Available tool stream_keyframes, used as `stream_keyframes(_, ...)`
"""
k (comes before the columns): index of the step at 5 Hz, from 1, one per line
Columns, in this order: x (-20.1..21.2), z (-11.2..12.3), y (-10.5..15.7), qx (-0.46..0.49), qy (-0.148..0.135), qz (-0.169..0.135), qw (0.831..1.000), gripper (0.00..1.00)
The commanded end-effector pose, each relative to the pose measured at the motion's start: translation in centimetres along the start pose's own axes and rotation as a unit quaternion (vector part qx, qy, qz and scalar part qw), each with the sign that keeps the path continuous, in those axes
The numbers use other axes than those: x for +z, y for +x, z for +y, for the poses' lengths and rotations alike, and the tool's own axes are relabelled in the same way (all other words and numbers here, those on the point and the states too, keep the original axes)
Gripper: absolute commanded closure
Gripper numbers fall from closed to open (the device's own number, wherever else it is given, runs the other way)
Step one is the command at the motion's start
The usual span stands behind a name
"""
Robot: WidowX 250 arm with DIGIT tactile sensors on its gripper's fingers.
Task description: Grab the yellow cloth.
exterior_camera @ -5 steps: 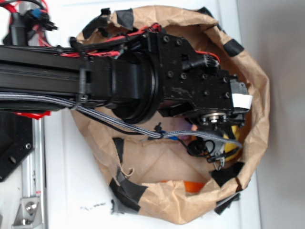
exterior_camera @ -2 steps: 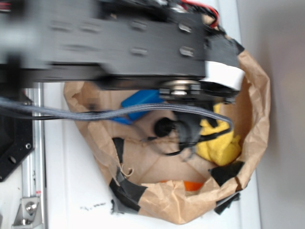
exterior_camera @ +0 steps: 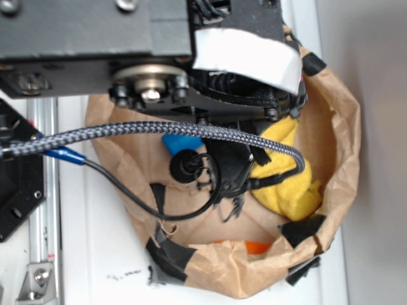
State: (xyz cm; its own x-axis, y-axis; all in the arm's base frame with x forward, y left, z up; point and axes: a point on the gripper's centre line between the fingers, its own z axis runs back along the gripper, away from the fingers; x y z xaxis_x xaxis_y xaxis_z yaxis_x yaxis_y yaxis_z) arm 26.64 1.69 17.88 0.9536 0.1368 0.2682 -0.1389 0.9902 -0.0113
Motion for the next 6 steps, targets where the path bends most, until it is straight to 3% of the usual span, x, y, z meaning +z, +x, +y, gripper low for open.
stream_keyframes(1,-6.2,-1.8,1.1,0.023,-0.017,-0.033,0.999,0.00)
stream_keyframes(2,-8.8,-3.2,1.9,0.000,-0.039,-0.031,0.999,0.00)
stream_keyframes(3,-10.1,-4.2,2.7,-0.026,-0.056,-0.049,0.997,0.00)
stream_keyframes(6,-14.2,-5.6,3.1,-0.093,-0.032,-0.050,0.994,0.00)
